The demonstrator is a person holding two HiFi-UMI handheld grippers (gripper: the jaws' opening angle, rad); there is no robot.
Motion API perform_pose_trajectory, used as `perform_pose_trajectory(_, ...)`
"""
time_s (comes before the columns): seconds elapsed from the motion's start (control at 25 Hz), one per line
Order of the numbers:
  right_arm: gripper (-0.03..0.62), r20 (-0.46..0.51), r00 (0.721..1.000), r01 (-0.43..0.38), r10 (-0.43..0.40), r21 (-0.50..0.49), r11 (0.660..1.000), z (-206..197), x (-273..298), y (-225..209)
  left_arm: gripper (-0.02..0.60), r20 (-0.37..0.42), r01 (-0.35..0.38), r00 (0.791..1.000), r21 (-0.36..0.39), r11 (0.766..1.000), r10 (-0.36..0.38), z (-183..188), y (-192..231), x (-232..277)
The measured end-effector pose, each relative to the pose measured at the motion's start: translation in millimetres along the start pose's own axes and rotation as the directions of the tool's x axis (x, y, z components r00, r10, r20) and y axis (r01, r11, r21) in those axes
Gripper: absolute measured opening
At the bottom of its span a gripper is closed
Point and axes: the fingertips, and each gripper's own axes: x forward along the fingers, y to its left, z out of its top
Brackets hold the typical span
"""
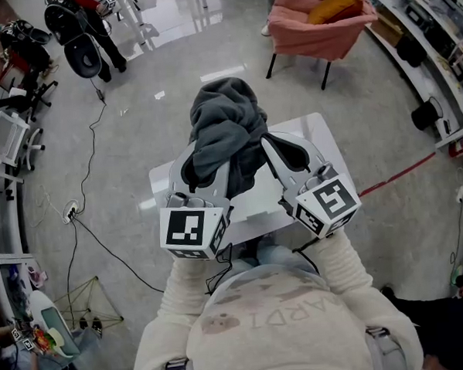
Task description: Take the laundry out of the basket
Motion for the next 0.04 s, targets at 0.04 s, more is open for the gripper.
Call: perform_pose_trajectory(0.04,0.026,0.001,1.000,-0.001,0.001,-0.001,1.000,0.6,-0.6,0.2,0.132,0.002,-0.002,1.000,0.001,1.000,0.002,0.9,-0.3,-0.5)
